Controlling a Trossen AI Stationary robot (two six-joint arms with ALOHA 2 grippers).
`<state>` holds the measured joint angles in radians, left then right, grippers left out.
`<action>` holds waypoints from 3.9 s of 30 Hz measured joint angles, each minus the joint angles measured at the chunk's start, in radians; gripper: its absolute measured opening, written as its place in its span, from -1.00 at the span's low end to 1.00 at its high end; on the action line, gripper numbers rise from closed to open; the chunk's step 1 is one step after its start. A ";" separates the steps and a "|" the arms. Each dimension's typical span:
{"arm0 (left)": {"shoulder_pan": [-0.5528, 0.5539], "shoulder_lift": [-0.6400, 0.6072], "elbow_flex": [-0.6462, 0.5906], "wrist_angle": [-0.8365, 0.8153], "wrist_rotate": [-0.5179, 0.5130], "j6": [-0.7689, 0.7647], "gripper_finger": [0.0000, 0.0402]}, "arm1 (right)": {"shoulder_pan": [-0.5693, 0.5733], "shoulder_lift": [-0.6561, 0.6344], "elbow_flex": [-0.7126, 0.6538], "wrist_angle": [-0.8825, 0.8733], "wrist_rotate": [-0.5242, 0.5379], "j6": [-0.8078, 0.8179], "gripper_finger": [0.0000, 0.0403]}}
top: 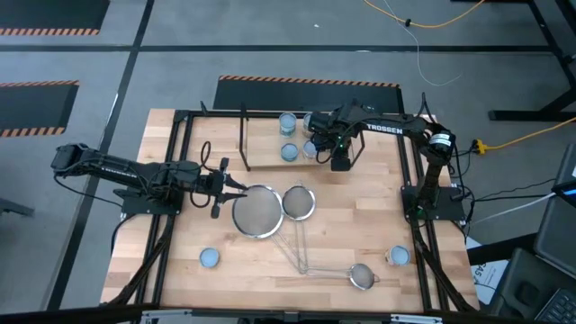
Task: Pick and place cans onto a shelf
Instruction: Put the canned oranges on the shelf, then put the canned meatballs on the shelf
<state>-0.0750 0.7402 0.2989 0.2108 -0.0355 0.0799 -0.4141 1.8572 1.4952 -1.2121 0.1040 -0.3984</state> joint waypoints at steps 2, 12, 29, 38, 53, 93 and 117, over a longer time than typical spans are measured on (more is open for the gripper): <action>0.000 0.000 0.000 0.000 0.000 0.000 -0.59 | 0.000 0.000 0.000 0.000 0.000 0.000 -0.44; 0.000 0.000 0.000 0.000 0.000 0.000 -0.59 | 0.003 -0.001 0.000 -0.007 0.000 0.000 -0.43; 0.000 0.000 0.000 0.000 0.000 0.000 -0.59 | 0.212 -0.074 0.200 -0.243 -0.141 0.256 -0.43; 0.000 0.000 0.000 0.000 0.000 0.000 -0.59 | 0.467 -0.252 0.105 -0.231 -0.127 0.744 -0.43; 0.000 0.000 0.000 0.000 0.003 -0.019 -0.59 | 0.942 -0.303 -0.159 -0.105 -0.293 1.766 -0.43; 0.000 0.000 0.000 0.000 0.004 -0.018 -0.59 | 1.107 -0.303 -0.600 0.232 -0.451 2.328 -0.43; 0.000 0.000 0.000 0.000 0.003 -0.018 -0.59 | 1.058 -0.299 -0.572 0.229 -0.436 1.956 -0.96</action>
<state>-0.0750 0.7399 0.2989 0.2108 -0.0322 0.0624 0.6440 1.5581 0.9229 -0.9834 -0.3317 1.5572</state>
